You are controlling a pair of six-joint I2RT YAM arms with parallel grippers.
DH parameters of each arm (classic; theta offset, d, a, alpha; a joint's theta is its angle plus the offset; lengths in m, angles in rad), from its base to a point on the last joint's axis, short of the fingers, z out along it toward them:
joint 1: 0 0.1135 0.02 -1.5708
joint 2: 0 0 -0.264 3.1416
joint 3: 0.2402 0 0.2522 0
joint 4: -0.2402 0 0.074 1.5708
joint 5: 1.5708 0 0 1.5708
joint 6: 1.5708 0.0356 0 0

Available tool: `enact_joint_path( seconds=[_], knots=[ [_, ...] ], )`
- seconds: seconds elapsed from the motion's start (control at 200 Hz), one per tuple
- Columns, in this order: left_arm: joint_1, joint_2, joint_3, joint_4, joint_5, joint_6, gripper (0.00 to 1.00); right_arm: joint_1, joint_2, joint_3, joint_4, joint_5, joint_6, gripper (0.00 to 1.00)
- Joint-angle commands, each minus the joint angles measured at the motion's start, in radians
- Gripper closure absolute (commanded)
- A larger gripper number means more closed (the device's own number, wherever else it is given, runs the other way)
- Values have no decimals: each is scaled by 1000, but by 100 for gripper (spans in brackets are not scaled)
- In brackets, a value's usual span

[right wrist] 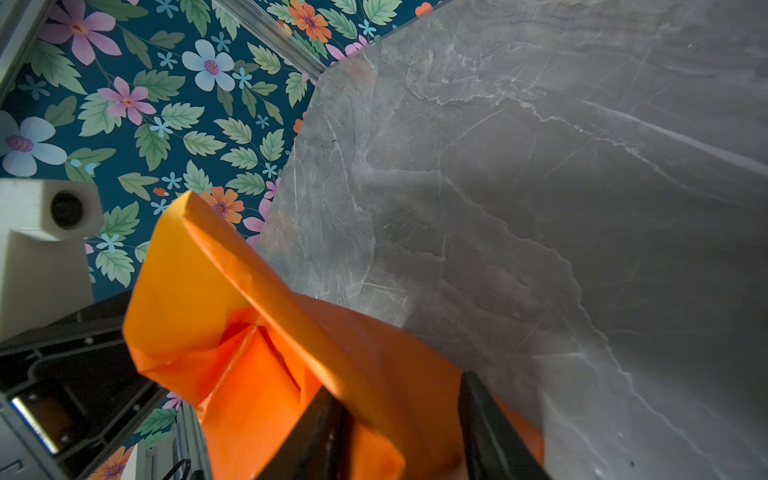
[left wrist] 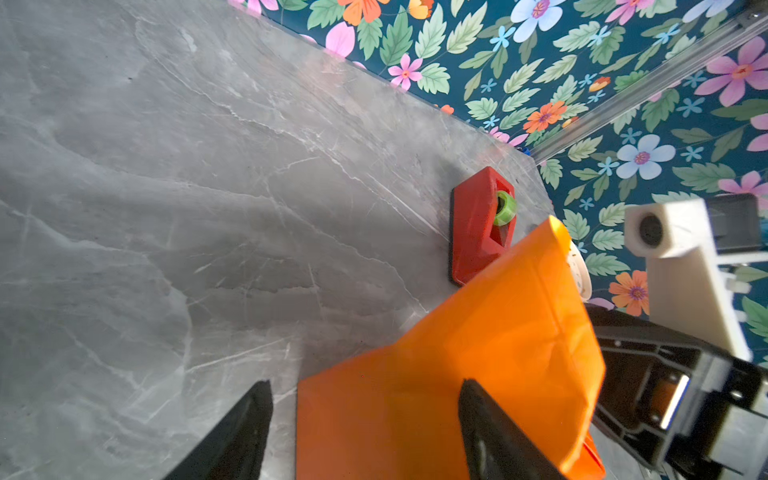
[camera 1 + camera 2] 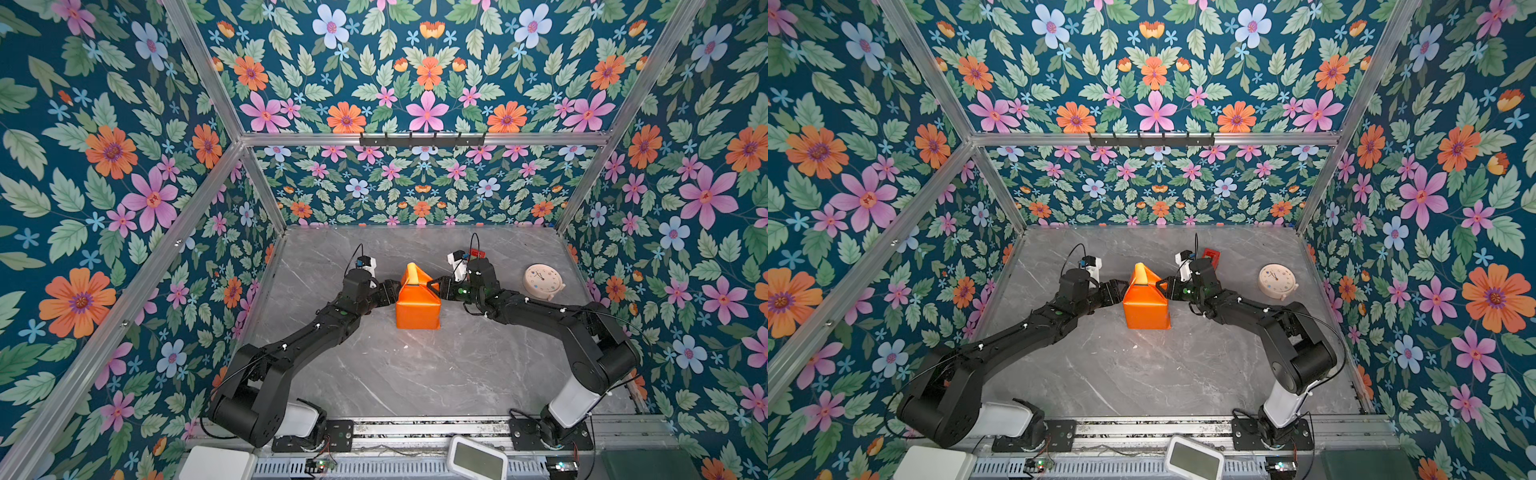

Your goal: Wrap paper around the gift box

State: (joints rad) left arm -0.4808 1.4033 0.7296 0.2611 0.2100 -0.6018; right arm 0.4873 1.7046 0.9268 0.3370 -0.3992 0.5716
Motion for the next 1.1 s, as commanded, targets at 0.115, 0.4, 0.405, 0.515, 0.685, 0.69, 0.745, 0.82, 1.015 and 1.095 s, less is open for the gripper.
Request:
enact_joint_path(
  seconds=[0.115, 0.4, 0.405, 0.515, 0.685, 0.69, 0.745, 0.82, 1.015, 1.095],
  knots=[
    [-4, 40, 4, 38, 41, 9, 26, 3, 4, -7, -147, 14, -21, 55],
    [-1, 108, 33, 41, 79, 48, 23, 3, 3, -12, -141, 13, -22, 55],
    [-1, 109, 34, 40, 79, 48, 23, 2, 3, -12, -141, 13, -22, 55],
    [-1, 141, 44, 50, 90, 63, 22, 2, 0, -19, -138, 12, -26, 55],
    [-1, 172, 55, 57, 101, 103, 20, 2, -2, -23, -127, 4, -33, 55],
    [-1, 173, 56, 57, 102, 105, 20, 2, -2, -23, -126, 3, -33, 55],
    [0, 174, 57, 69, 115, 113, 19, 2, -5, -23, -123, 1, -36, 55],
    [0, 174, 60, 84, 139, 128, 18, 3, -7, -22, -124, 0, -38, 55],
    [1, 227, 109, 47, 145, 162, 15, 2, -7, -20, -121, -3, -41, 55],
    [1, 238, 117, 42, 143, 165, 15, 2, -6, -20, -119, -3, -43, 55]
  ],
)
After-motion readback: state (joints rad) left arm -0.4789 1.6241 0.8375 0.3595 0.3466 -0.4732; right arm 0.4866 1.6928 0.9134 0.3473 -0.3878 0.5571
